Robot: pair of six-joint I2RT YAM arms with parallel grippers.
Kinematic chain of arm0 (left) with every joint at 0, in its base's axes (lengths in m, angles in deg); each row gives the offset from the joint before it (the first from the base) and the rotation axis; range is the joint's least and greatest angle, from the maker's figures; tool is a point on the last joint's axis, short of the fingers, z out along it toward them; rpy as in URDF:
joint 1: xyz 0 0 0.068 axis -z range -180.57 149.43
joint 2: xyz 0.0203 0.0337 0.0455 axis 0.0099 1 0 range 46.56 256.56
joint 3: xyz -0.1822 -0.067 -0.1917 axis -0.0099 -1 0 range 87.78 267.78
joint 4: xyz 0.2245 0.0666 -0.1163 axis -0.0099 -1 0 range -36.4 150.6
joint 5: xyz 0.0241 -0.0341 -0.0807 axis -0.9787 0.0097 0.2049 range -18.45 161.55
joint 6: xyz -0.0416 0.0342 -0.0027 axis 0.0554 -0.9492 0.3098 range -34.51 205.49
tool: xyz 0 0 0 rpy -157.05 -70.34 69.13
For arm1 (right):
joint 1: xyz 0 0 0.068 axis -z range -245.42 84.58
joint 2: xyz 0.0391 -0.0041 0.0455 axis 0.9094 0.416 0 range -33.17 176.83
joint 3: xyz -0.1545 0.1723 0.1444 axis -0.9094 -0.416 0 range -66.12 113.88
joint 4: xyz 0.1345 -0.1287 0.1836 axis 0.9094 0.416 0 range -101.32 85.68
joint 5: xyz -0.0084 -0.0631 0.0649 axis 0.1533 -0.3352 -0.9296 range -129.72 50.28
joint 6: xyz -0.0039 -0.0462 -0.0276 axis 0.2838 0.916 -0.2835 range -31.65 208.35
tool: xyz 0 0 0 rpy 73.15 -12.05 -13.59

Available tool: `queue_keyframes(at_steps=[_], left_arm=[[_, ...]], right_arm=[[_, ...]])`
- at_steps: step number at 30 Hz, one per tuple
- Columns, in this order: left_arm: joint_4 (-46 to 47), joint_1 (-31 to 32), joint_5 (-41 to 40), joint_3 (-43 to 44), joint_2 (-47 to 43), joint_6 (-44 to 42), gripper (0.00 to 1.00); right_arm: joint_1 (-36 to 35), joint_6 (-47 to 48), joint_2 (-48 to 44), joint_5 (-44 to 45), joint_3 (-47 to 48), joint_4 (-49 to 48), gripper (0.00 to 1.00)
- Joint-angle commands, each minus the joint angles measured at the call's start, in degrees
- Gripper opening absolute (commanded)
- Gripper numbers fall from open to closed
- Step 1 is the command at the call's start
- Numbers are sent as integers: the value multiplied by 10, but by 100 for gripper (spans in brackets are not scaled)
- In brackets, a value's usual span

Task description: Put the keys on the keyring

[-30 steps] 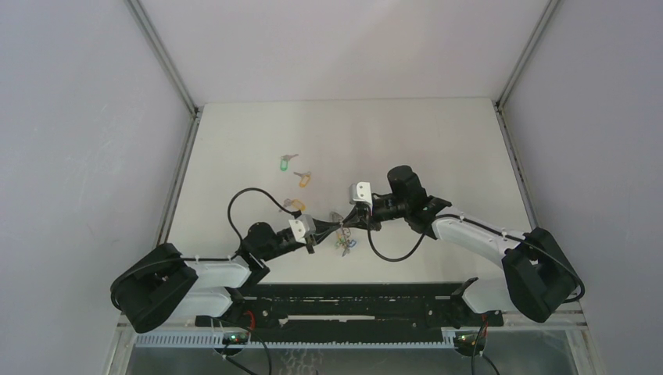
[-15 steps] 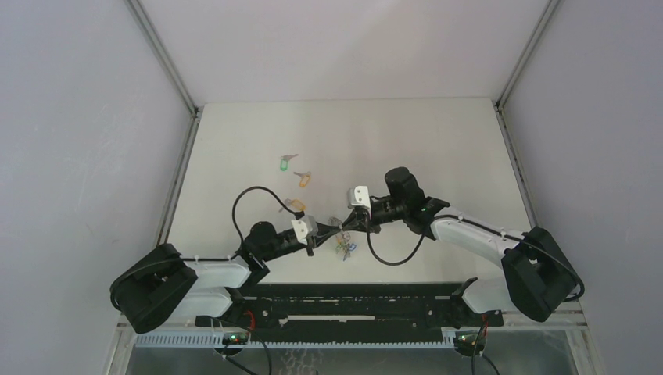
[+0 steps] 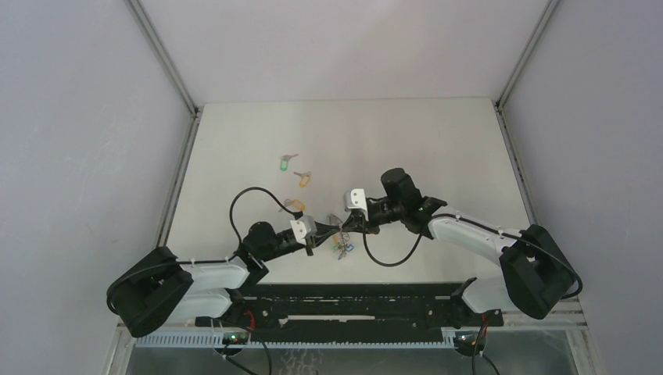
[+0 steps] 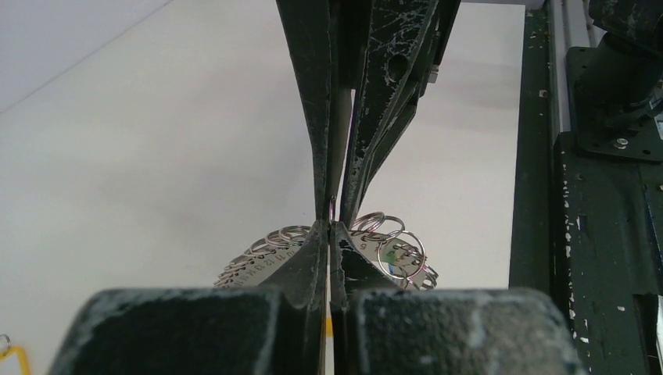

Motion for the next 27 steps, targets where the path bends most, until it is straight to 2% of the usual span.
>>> queue_keyframes(at_steps=[1, 9, 14, 18, 21, 24, 27], left_arm=[[33, -2, 14, 28, -15, -4, 0], [18, -2, 20, 35, -15, -3, 0], [-16, -2, 20, 41, -37, -9, 0], [-34, -2, 6, 37, -61, -11, 0], [-72, -2, -21, 39, -87, -14, 8], [-121, -2, -68, 45, -117, -13, 23], [-183, -2, -150, 56, -145, 5, 33]], right_arm=[[-8, 13, -1, -2, 21, -8, 10], [-15, 18, -4, -3, 21, -9, 9], [-18, 24, -3, 7, 25, 6, 0], [-20, 28, -7, 15, 28, 25, 0], [-19, 25, -18, 29, 28, 36, 0], [-19, 15, -33, 55, 18, 32, 0], [-19, -10, -57, 84, 0, 15, 0]])
